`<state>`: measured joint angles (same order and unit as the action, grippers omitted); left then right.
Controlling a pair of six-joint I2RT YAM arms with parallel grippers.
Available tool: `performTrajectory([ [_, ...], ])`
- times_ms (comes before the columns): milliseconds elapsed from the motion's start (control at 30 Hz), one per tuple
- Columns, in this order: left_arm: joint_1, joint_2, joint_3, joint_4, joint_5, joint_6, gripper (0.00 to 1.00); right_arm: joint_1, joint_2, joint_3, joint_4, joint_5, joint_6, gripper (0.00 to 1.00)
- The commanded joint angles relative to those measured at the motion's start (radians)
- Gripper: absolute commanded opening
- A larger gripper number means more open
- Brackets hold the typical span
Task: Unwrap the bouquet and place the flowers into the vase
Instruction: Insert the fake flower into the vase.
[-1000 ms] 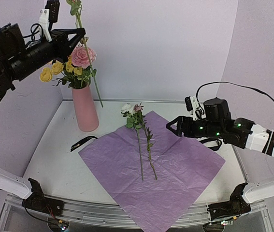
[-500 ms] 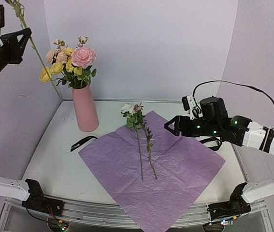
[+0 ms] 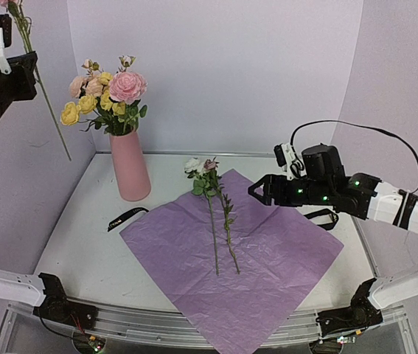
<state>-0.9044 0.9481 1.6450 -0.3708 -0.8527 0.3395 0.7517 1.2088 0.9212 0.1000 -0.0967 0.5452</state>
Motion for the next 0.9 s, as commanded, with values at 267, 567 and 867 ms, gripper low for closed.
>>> performTrajectory([
  [267, -0.025, -0.044, -0.123, 0.244, -0.081, 0.168, 0.0, 0.001, 0.027, 0.062, 0.005, -0.015, -0.023, 0.75],
  [567, -0.025, -0.071, -0.25, 0.461, -0.093, 0.291, 0.0, 0.001, 0.044, 0.081, 0.004, -0.03, -0.025, 0.75],
  [867, -0.025, -0.033, -0.285, 0.633, -0.108, 0.426, 0.0, 0.001, 0.073, 0.111, 0.004, -0.046, -0.031, 0.75],
])
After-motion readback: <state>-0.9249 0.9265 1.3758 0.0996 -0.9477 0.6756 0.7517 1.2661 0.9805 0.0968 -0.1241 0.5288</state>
